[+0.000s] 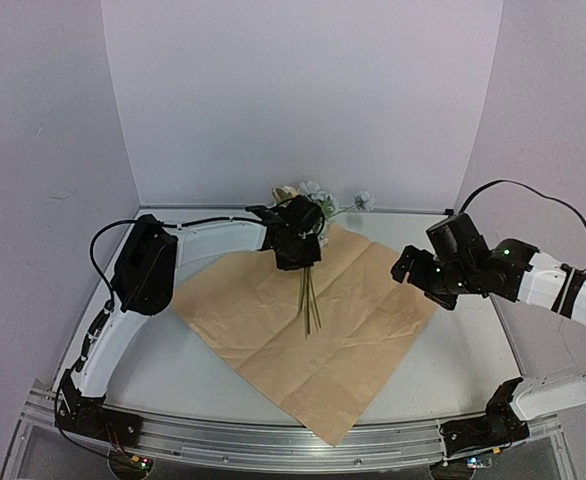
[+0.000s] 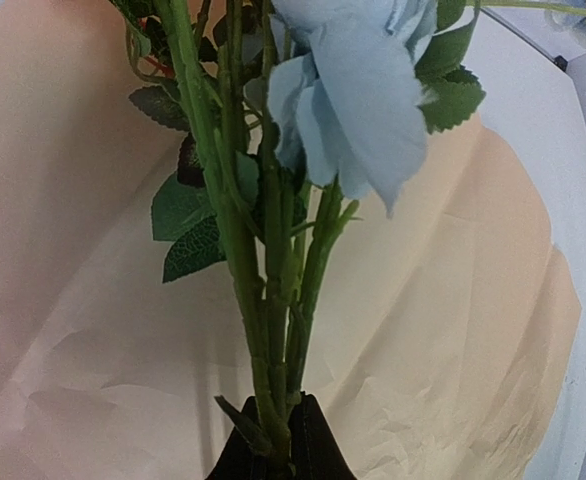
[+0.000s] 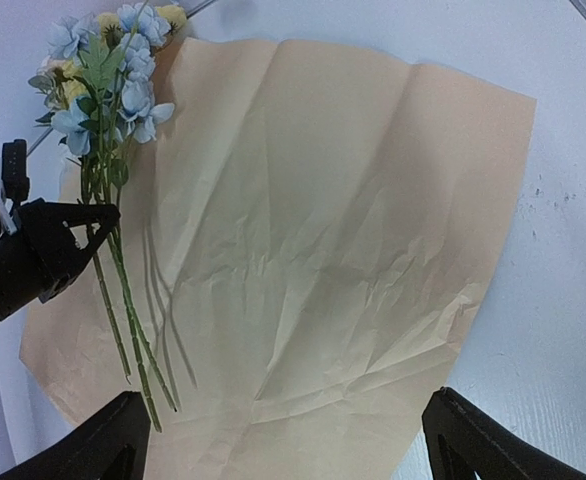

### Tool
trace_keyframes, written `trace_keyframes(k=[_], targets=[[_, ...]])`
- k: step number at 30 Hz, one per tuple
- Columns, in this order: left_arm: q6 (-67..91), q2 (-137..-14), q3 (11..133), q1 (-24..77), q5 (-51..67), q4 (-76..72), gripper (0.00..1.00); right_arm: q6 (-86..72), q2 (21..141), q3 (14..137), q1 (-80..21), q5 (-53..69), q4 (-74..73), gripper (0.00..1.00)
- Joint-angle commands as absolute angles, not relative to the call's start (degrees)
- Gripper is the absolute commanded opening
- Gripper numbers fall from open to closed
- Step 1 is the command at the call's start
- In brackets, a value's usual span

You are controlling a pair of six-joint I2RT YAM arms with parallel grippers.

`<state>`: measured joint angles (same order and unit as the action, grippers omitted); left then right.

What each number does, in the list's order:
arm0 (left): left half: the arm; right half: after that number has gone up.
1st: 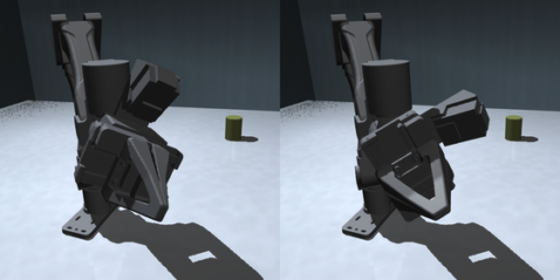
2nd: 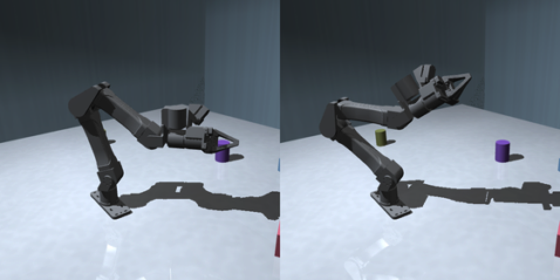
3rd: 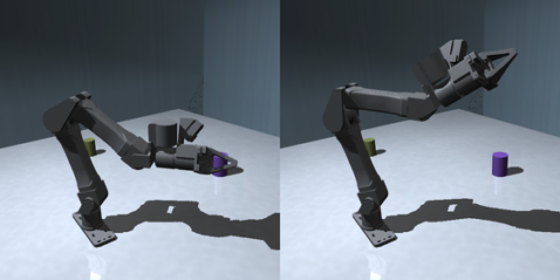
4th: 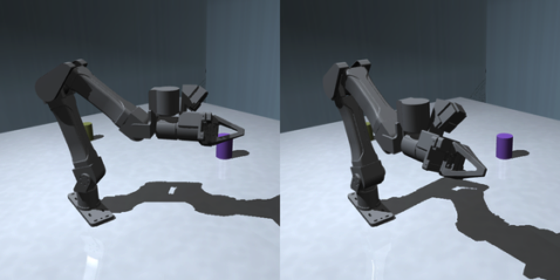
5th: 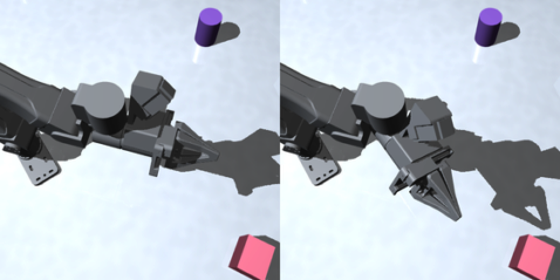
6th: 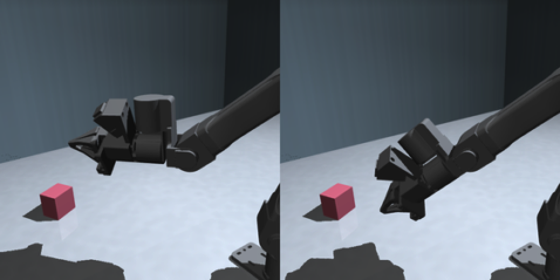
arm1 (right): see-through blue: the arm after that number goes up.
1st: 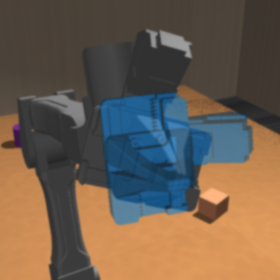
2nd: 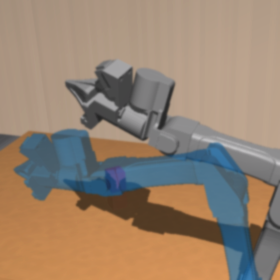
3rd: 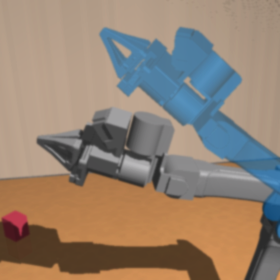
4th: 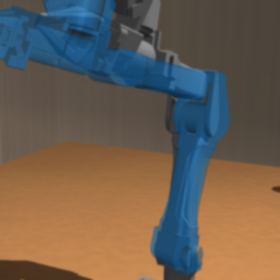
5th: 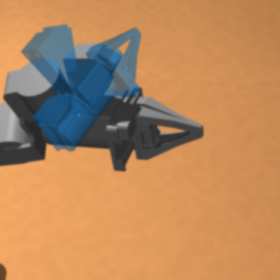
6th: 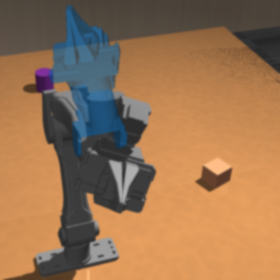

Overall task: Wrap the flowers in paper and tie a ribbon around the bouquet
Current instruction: Place the fake flower on the flattened wrapping paper, then adjust the fake flower on the flattened wrapping paper.

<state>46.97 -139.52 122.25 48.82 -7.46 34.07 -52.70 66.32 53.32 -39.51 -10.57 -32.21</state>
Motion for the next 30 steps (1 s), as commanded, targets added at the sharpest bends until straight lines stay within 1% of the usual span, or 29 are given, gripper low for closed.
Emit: trace_keyframes(k=[1,3,5,7,9,14,20,22,25,27,30], targets=[[45.65,-140.06,122.50,48.95,-5.36,29.02,0.00,-52.61,67.82,53.79,-39.20,-9.99,-32.52,0.98],[45.04,-140.45,122.27,48.96,-4.45,28.68,0.03,-52.40,68.46,53.79,-39.20,-9.71,-32.52,0.98],[45.42,-140.60,121.78,48.98,-3.36,28.22,0.12,-52.30,69.08,53.82,-39.20,-9.40,-32.52,0.98],[45.88,-140.28,121.00,48.96,-2.87,27.72,0.29,-52.26,69.62,53.97,-39.20,-9.17,-32.52,0.98],[46.23,-139.05,119.40,48.96,-3.34,26.87,0.41,-52.11,70.04,54.20,-39.20,-8.95,-32.52,0.98],[46.30,-132.88,112.47,48.95,-5.10,22.98,0.56,-51.79,70.32,54.53,-39.20,-8.53,-32.61,0.98],[46.06,-126.89,106.86,48.83,-5.85,21.15,0.63,-50.98,71.60,54.18,-39.20,-7.32,-32.57,0.98],[46.11,-125.19,104.81,48.69,-5.76,20.96,0.64,-49.50,72.97,54.66,-39.32,-5.43,-31.96,0.96],[46.46,-120.62,98.69,48.08,-5.32,19.77,0.68,-45.82,78.42,57.75,-39.64,-2.24,-30.88,0.94],[47.25,-116.53,93.61,47.09,-5.14,19.07,0.69,-42.82,83.86,61.90,-40.66,-1.62,-30.73,0.93],[49.23,-109.47,81.71,44.09,-3.38,16.12,0.68,-40.44,91.74,69.69,-42.55,-2.28,-31.41,0.93]])
